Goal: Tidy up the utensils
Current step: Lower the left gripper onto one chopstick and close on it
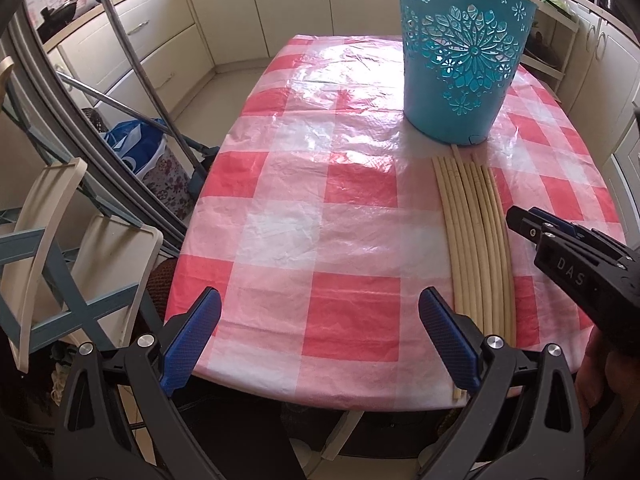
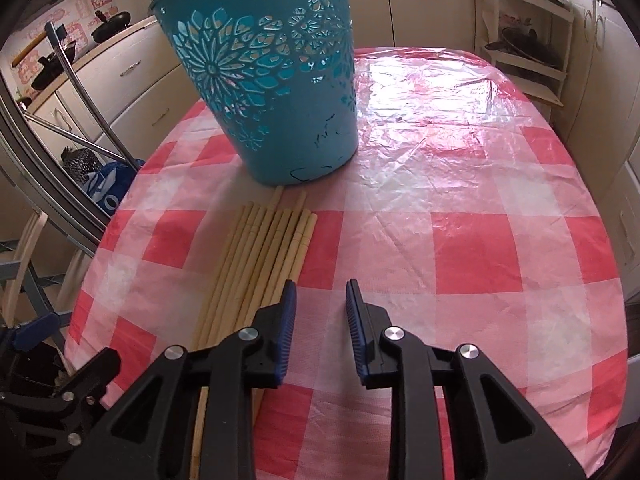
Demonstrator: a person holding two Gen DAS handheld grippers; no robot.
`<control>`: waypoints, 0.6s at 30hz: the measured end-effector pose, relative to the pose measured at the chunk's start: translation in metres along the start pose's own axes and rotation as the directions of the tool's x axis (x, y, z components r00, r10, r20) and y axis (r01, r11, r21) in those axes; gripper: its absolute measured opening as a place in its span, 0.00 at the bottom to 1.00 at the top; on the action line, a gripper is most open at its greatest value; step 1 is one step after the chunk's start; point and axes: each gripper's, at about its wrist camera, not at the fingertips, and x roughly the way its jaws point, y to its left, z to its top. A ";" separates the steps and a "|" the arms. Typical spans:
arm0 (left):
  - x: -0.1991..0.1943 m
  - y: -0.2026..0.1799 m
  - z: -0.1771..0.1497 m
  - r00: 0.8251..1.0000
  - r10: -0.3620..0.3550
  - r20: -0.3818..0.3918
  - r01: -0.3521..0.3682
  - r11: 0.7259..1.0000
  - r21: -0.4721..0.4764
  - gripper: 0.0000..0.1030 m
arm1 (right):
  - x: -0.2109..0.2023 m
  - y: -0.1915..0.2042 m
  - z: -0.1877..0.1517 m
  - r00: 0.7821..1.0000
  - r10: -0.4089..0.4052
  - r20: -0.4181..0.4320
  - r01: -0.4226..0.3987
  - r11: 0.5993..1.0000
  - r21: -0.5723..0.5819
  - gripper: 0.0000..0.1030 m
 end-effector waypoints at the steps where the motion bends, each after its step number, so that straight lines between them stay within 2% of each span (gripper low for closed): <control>1: 0.002 -0.001 0.001 1.000 -0.004 -0.004 0.004 1.000 -0.002 0.92 | -0.001 0.001 0.001 1.000 0.005 0.006 -0.005 1.000 0.000 0.25; 3: 0.004 -0.003 0.004 1.000 -0.008 -0.007 0.008 1.000 -0.006 0.92 | -0.002 0.003 0.002 0.999 0.029 0.017 -0.029 1.000 -0.007 0.25; 6: 0.007 -0.006 0.008 1.000 -0.008 -0.001 0.008 1.000 -0.001 0.92 | 0.004 0.010 0.003 1.000 -0.020 0.003 0.021 0.999 -0.051 0.25; 7: 0.007 -0.007 0.010 1.000 -0.006 0.001 0.006 1.000 0.001 0.92 | 0.005 0.009 0.003 1.000 -0.011 0.006 0.012 0.999 -0.051 0.25; 12: 0.016 -0.017 0.025 1.000 -0.005 0.008 0.005 1.000 0.015 0.92 | 0.011 0.013 0.007 0.998 -0.069 -0.010 0.067 0.988 -0.139 0.15; 15: 0.026 -0.027 0.039 1.000 -0.022 0.002 0.022 0.999 0.025 0.92 | 0.013 0.012 0.013 0.997 -0.059 -0.056 0.044 0.970 -0.241 0.12; 18: 0.040 -0.039 0.051 0.999 -0.040 -0.011 0.040 0.998 0.042 0.92 | 0.013 0.002 0.015 0.996 -0.028 -0.082 0.003 0.957 -0.291 0.12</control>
